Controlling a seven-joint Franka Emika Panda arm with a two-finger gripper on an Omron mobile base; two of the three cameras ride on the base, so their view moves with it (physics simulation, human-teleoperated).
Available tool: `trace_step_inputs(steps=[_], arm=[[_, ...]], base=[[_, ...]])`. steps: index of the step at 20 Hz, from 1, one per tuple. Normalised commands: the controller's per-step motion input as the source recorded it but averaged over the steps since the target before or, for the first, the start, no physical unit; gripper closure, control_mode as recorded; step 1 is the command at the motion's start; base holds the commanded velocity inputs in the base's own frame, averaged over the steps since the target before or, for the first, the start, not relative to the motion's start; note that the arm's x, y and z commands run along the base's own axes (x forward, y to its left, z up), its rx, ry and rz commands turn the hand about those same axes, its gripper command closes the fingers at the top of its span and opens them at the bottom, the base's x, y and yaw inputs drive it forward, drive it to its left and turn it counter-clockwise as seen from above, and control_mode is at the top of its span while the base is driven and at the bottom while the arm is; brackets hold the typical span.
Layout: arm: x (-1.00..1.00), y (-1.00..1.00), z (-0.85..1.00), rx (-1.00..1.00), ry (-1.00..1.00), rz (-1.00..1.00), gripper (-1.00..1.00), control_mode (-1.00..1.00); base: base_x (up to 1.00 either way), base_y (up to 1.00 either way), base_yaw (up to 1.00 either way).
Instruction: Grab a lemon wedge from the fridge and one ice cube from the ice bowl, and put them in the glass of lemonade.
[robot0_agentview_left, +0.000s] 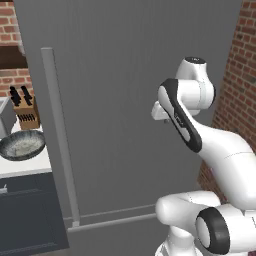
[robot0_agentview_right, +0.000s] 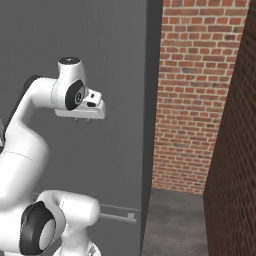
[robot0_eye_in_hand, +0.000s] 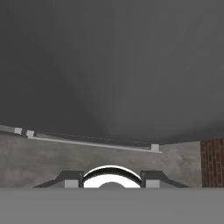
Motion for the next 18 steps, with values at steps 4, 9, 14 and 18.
trace_step_inputs(steps=[4,9,14,18], arm=[[-0.55,0.00,0.00,0.00,0.00,0.02,-1.00,-1.00],[-0.99,0.00,0.00,0.00,0.00,0.03,-1.00,-1.00],[-0.42,0.18,-0.35,0.01,0.09,-0.06,-1.00,-1.00],[0.00,0.00,-0.13,0.00,0.15,-0.01,-1.00,-1.00]], base=[[0.00,0.00,0.00],[0.00,0.00,0.00],[0.00,0.00,0.00],[0.00,0.00,0.00]])
